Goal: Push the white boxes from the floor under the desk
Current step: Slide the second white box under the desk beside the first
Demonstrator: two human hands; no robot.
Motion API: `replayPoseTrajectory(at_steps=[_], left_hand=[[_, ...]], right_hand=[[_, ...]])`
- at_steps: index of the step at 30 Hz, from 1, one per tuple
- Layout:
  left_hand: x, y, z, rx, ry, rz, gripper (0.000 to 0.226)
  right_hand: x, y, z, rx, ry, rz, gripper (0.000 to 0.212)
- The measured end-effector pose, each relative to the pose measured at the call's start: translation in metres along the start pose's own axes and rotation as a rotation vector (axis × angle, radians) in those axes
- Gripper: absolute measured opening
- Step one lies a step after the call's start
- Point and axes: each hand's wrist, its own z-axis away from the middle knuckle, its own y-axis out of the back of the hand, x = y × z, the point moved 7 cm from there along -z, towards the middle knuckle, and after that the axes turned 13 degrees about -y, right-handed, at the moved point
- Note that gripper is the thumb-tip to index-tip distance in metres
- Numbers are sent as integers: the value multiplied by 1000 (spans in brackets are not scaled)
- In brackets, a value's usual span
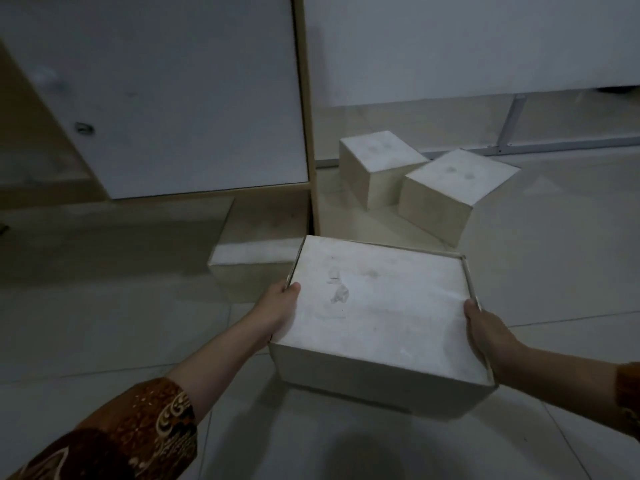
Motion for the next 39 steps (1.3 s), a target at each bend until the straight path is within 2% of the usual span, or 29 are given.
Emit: replayPoseTrajectory(at_steps=[6, 8, 11, 17, 21, 26, 29, 31, 33, 36, 39], left_hand=[[1, 45, 27, 76, -55, -2, 23], [5, 65, 35, 109, -68, -22, 16], [5, 102, 46, 162, -60, -52, 20], [-17, 197, 71, 246, -22, -264, 24], [-36, 257, 71, 279, -20, -420, 28], [-41, 321, 48, 276, -62, -459, 37], [-22, 355, 22, 292, -159, -722, 31], [-6, 371, 8, 408, -241, -903, 25], [-4, 382, 1, 550, -247, -985, 25], [-26, 389, 2, 645, -232, -855, 34], [-70, 380, 13, 659, -174, -408, 62]], right_hand=[[-2, -26, 47, -13, 24, -25, 55], [0, -40, 63, -53, 11, -35, 55], [7, -68, 87, -129, -25, -36, 55], [13, -149, 134, -339, -82, 7, 47], [-2, -207, 147, -384, -40, 69, 46], [-22, -277, 160, -379, -19, 93, 48], [-23, -315, 169, -361, -121, -3, 47], [-20, -340, 176, -357, -191, -110, 45], [-15, -363, 178, -334, -229, -199, 43], [-10, -402, 185, -297, -221, -300, 36], [-9, -436, 192, -239, -186, -335, 21]])
